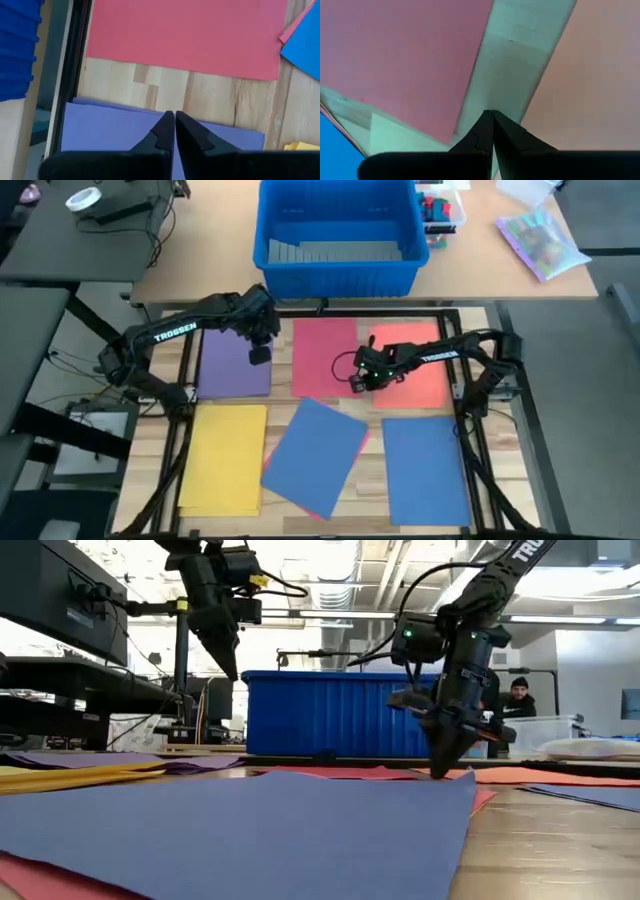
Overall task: Organize paper
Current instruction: Stack the orange colored paper on top of the other orange colored paper
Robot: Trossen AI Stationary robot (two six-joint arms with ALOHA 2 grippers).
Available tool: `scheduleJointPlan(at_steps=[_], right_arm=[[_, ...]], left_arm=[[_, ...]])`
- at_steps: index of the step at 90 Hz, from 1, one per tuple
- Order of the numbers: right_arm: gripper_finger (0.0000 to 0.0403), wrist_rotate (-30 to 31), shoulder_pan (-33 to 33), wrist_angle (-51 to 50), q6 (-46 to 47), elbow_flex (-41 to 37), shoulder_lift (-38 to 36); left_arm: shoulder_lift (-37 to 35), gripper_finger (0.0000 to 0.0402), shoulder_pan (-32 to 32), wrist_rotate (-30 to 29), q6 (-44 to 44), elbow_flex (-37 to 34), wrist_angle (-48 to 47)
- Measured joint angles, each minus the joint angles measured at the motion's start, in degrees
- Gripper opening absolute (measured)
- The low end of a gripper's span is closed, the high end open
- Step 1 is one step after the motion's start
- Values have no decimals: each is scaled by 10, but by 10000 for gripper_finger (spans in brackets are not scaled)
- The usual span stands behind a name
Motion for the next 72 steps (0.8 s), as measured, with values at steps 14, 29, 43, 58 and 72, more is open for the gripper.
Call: scheduleJointPlan(at_steps=[14,29,43,58,72], right_arm=[[0,3,-22,-37,-44,-1,-12],[0,20,-28,-51,-39,-4,-27],[0,24,-28,-44,-15,-1,-40],[0,20,-17,-15,36,-1,-47],[0,56,-28,35,67,0,-48]], left_arm=[[0,0,0,0,0,0,0],[0,0,0,0,-8,0,-1],[0,0,0,0,-15,0,0],[0,0,0,0,-26,0,-1],[0,0,0,0,-31,0,1]])
